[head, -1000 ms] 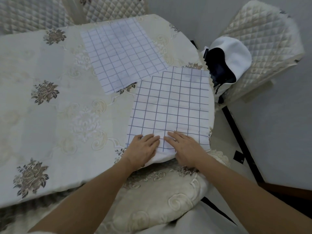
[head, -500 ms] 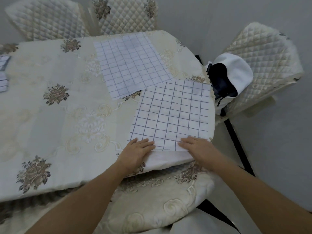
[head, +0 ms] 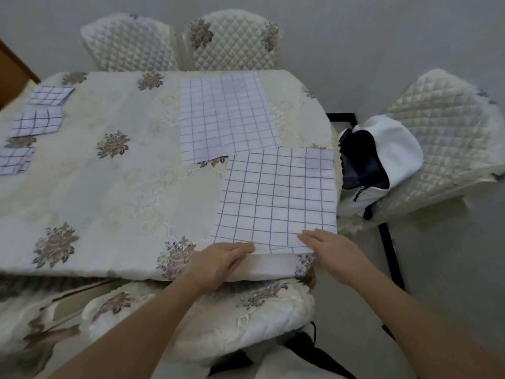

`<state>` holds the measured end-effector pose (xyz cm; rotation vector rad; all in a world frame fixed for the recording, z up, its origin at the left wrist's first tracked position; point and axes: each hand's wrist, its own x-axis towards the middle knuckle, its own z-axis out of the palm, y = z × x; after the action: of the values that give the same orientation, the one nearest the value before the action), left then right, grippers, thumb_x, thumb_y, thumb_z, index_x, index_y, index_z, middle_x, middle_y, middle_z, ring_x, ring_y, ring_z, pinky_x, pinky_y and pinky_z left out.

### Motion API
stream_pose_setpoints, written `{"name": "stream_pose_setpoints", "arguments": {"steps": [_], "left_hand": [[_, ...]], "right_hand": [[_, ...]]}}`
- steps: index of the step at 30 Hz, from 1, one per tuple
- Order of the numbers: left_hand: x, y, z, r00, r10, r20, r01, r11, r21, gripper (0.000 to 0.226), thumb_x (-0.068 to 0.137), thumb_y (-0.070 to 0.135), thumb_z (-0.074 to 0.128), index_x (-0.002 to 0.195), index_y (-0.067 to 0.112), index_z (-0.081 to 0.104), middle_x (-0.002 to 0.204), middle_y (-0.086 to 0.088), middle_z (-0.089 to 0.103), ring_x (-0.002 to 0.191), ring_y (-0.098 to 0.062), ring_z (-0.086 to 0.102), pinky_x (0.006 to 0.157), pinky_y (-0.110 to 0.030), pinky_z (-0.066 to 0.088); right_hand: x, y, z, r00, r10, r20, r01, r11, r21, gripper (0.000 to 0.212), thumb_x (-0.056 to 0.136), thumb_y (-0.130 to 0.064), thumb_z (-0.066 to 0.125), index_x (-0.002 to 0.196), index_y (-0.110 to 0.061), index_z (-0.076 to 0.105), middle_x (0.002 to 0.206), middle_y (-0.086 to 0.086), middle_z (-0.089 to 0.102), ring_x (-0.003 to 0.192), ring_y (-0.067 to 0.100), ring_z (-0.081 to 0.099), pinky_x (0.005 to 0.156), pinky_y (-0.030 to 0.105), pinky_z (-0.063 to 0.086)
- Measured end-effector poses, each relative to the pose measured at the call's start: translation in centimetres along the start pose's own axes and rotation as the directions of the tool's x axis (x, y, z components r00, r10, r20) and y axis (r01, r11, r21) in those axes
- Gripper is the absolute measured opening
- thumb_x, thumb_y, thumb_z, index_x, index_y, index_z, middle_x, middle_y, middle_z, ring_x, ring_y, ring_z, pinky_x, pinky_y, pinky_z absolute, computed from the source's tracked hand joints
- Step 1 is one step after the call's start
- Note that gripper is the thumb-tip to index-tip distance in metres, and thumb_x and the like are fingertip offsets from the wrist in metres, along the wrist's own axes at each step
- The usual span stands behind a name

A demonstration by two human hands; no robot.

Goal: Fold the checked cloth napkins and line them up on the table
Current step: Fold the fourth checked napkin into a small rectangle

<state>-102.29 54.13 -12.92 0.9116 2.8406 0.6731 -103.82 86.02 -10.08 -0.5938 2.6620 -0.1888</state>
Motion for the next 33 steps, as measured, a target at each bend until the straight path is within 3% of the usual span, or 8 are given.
{"name": "stream_pose_setpoints", "arguments": {"steps": [7, 12, 16, 19, 22, 24, 27, 33], "left_hand": [[-0.3, 4.8, 0.9, 0.963, -0.245, 0.115, 0.254, 0.965, -0.071, 0.066, 0.100, 0.063, 0.011, 0.142, 0.034, 0.053, 0.144, 0.019, 0.051, 0.125, -0.008, 0.058, 0.101, -0.026, 0.050], [-2.2, 7.5, -0.2, 0.935, -0.308, 0.174, 0.321, 0.946, -0.051, 0.052, 0.100, 0.052, 0.026, 0.139, 0.035, 0.056, 0.144, 0.023, 0.049, 0.125, -0.005, 0.057, 0.101, -0.027, 0.049], [-2.1, 8.2, -1.9, 0.924, -0.316, 0.217, 0.330, 0.943, -0.035, 0.047, 0.104, 0.053, 0.025, 0.138, 0.038, 0.054, 0.144, 0.028, 0.047, 0.122, -0.002, 0.058, 0.099, -0.027, 0.050], [-0.8, 7.7, -3.0, 0.915, -0.333, 0.229, 0.348, 0.937, -0.030, 0.054, 0.102, 0.057, 0.019, 0.138, 0.037, 0.055, 0.145, 0.026, 0.049, 0.123, -0.003, 0.057, 0.100, -0.028, 0.050], [1.5, 5.8, -3.7, 0.918, -0.336, 0.212, 0.345, 0.939, -0.005, 0.054, 0.103, 0.051, 0.021, 0.139, 0.031, 0.055, 0.145, 0.018, 0.052, 0.124, -0.008, 0.058, 0.098, -0.030, 0.051], [3.4, 3.8, -4.1, 0.913, -0.369, 0.173, 0.371, 0.928, 0.022, 0.064, 0.100, 0.058, 0.013, 0.138, 0.030, 0.056, 0.141, 0.015, 0.057, 0.120, -0.012, 0.061, 0.093, -0.033, 0.054], [6.6, -0.1, -4.7, 0.912, -0.395, 0.110, 0.394, 0.919, 0.037, 0.071, 0.098, 0.063, 0.006, 0.128, 0.026, 0.060, 0.126, 0.008, 0.067, 0.106, -0.019, 0.066, 0.082, -0.040, 0.057], [12.8, -7.7, -5.3, 0.899, -0.434, 0.062, 0.434, 0.901, 0.021, 0.043, 0.106, 0.039, 0.031, 0.131, 0.022, 0.061, 0.131, 0.004, 0.065, 0.114, -0.022, 0.062, 0.088, -0.038, 0.054]], "right_hand": [[-0.7, 3.9, -0.3, 0.992, -0.107, 0.060, 0.106, 0.994, 0.017, 0.060, 0.105, -0.013, 0.037, 0.158, -0.036, 0.019, 0.164, -0.014, 0.021, 0.148, 0.011, 0.026, 0.112, 0.030, 0.036], [-0.3, 3.5, 0.3, 0.970, -0.193, 0.146, 0.193, 0.981, 0.010, 0.072, 0.100, -0.007, 0.048, 0.157, -0.039, 0.016, 0.161, -0.017, 0.027, 0.141, 0.012, 0.037, 0.097, 0.030, 0.047], [-0.1, 3.1, -0.7, 0.949, -0.263, 0.172, 0.263, 0.965, 0.023, 0.056, 0.107, -0.023, 0.031, 0.157, -0.042, 0.014, 0.149, -0.014, 0.044, 0.127, 0.016, 0.050, 0.090, 0.036, 0.052], [0.9, 3.5, -2.1, 0.949, -0.257, 0.185, 0.267, 0.963, -0.029, 0.054, 0.108, -0.029, 0.031, 0.158, -0.041, 0.012, 0.143, -0.013, 0.048, 0.121, 0.016, 0.053, 0.086, 0.036, 0.052], [3.6, 4.1, -4.0, 0.963, -0.238, 0.128, 0.251, 0.962, -0.105, 0.048, 0.108, -0.039, 0.031, 0.156, -0.038, 0.023, 0.139, -0.010, 0.054, 0.120, 0.019, 0.055, 0.084, 0.035, 0.051], [6.1, 4.6, -5.3, 0.968, -0.240, 0.072, 0.248, 0.955, -0.162, 0.044, 0.108, -0.044, 0.029, 0.151, -0.037, 0.034, 0.132, -0.009, 0.060, 0.114, 0.020, 0.059, 0.083, 0.035, 0.051], [10.6, 5.4, -7.6, 0.958, -0.270, 0.093, 0.285, 0.927, -0.243, 0.042, 0.108, -0.044, 0.028, 0.146, -0.034, 0.042, 0.125, -0.005, 0.065, 0.109, 0.023, 0.062, 0.087, 0.038, 0.050], [19.2, 6.6, -10.2, 0.969, -0.155, 0.190, 0.201, 0.946, -0.254, 0.044, 0.109, -0.042, 0.025, 0.151, -0.035, 0.035, 0.153, -0.010, 0.044, 0.142, 0.019, 0.038, 0.115, 0.048, 0.028]]}}
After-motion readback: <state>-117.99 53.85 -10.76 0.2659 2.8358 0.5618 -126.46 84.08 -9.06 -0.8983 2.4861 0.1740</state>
